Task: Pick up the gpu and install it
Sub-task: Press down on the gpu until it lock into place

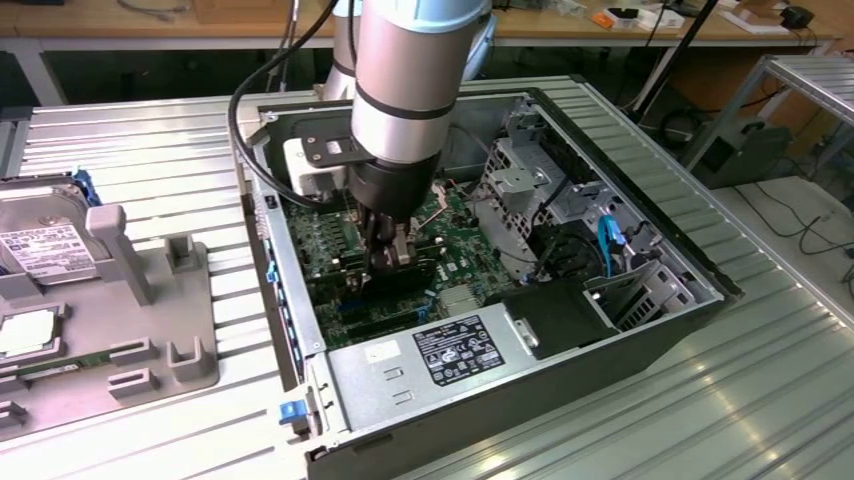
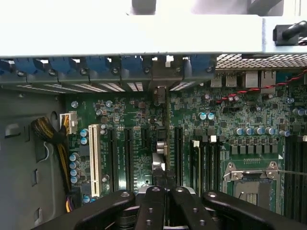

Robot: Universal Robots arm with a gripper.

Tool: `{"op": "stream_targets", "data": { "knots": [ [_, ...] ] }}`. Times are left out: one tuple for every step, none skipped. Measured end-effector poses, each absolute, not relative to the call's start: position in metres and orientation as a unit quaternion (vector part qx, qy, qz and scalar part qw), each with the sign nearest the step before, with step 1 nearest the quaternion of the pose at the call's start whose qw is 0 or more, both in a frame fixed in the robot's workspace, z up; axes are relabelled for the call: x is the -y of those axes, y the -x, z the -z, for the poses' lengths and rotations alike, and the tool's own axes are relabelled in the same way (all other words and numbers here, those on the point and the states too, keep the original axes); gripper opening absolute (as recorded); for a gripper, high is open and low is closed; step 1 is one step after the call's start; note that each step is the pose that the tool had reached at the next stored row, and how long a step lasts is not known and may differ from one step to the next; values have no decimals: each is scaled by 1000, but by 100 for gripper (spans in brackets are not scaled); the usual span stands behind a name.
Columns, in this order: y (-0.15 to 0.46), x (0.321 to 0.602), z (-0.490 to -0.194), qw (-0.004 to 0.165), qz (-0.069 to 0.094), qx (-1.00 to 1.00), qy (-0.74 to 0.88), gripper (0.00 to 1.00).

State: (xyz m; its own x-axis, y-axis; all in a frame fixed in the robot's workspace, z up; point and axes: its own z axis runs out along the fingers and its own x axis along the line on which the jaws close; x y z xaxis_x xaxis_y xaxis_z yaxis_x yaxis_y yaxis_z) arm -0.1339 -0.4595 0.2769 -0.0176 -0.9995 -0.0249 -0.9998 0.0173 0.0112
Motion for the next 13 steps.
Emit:
{"op": "stream_targets", "data": {
  "knots": [
    [134,460,-275,5,-13,-713,701,10],
    [134,460,-273,5,-13,-713,701,10],
    [134,460,-272,5,-14,-713,701,10],
    [134,460,-270,5,-14,-713,701,10],
    [134,460,-269,6,-14,-713,701,10],
    [134,460,-269,7,-15,-713,701,10],
    [134,460,-269,7,-16,-713,701,10],
    [134,460,-270,8,-17,-713,701,10],
    [134,460,-278,9,-17,-713,701,10],
    [134,460,-281,8,-17,-713,701,10],
    [134,460,-287,8,-17,-713,701,10],
    [135,460,-291,8,-17,-713,701,10],
    [136,460,-292,8,-17,-713,701,10]
  ]
}}
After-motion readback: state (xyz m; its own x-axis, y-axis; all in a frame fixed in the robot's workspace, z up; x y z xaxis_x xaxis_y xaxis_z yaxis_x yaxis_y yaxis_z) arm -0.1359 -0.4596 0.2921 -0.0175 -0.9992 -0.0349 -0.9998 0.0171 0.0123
